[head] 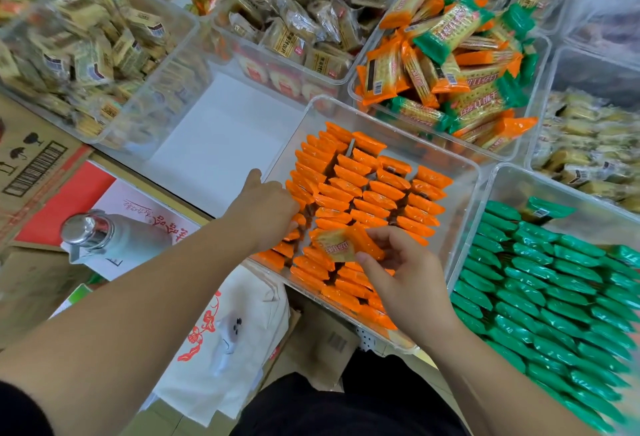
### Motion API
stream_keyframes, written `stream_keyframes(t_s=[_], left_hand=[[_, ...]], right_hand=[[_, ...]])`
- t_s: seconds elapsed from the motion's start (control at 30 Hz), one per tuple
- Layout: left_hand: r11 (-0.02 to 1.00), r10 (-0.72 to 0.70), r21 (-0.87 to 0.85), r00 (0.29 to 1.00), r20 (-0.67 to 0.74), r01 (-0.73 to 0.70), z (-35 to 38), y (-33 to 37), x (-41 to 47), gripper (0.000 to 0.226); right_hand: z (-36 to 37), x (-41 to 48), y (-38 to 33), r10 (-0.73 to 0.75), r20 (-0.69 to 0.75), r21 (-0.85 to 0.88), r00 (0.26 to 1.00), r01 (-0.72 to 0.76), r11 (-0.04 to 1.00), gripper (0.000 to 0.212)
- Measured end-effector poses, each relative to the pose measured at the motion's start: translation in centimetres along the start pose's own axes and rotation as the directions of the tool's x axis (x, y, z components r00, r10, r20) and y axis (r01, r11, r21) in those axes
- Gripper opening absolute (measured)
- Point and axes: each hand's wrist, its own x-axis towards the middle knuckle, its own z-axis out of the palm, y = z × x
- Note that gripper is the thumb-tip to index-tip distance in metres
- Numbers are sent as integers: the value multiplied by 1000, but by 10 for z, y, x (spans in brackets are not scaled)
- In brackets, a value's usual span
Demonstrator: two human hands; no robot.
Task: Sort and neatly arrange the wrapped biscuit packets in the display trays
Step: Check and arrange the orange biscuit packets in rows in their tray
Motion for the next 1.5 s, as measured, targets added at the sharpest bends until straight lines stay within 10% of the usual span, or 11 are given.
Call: stream_keyframes(t_s=[0.2, 0.4, 0.83, 1.1, 1.2, 1.5], left_hand=[[950, -48, -310, 967, -251, -33, 19, -6, -19, 21], [711, -410, -700, 774, -483, -60, 35, -9, -45, 22], [-226, -829, -961, 549, 103, -162, 52, 3, -97, 21], [-268, -816, -950, 562, 135, -162, 60, 1, -116, 14], [-284, -809, -944, 570, 142, -168, 54, 3, -120, 11], [-357, -795, -920, 569, 209, -161, 38, 4, -129, 11]], right_hand=[[-3, 3, -14, -55, 0, 27, 998, 55, 998, 34], [18, 23, -18, -68, -51, -38, 996, 66, 997, 26], [87, 62, -24, -278, 227, -448, 933, 353, 821, 8], [112, 75, -10, -283, 363, -698, 888, 460, 548, 25], [107, 75, -7, -283, 343, -687, 896, 445, 575, 11], [87, 64, -19, 2, 535, -575, 845, 363, 733, 59]])
